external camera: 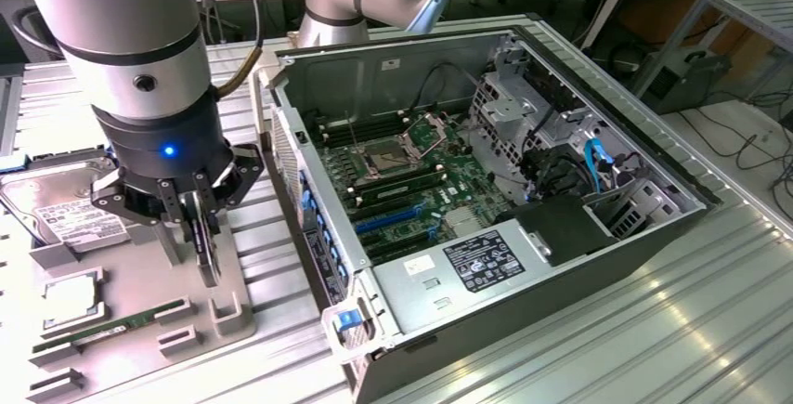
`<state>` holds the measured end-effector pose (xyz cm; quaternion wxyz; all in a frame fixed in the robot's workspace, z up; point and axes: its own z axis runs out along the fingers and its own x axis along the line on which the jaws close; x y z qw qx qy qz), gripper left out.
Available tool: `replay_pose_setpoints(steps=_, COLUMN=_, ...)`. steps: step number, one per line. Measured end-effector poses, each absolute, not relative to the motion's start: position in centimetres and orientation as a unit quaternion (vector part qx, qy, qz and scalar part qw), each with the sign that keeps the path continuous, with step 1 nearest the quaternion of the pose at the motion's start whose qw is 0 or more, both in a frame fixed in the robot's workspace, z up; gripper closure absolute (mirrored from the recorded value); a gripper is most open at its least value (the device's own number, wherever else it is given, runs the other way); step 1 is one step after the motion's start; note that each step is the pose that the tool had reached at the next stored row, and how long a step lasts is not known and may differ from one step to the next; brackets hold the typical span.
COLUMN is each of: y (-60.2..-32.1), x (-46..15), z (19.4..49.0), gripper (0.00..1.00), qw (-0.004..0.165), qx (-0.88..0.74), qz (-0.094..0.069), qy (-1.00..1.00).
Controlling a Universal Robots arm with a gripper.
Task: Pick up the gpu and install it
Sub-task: 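Pick up the gpu and move the gpu toward the slot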
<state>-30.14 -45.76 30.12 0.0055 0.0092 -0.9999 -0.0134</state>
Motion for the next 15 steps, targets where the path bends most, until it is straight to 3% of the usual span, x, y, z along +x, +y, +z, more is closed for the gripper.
replay_pose_setpoints(steps=15, y=-45.8, x=-30.1, z=31.6, gripper=0.73, qw=0.006, qx=0.009, qz=-0.013, qy=-1.0)
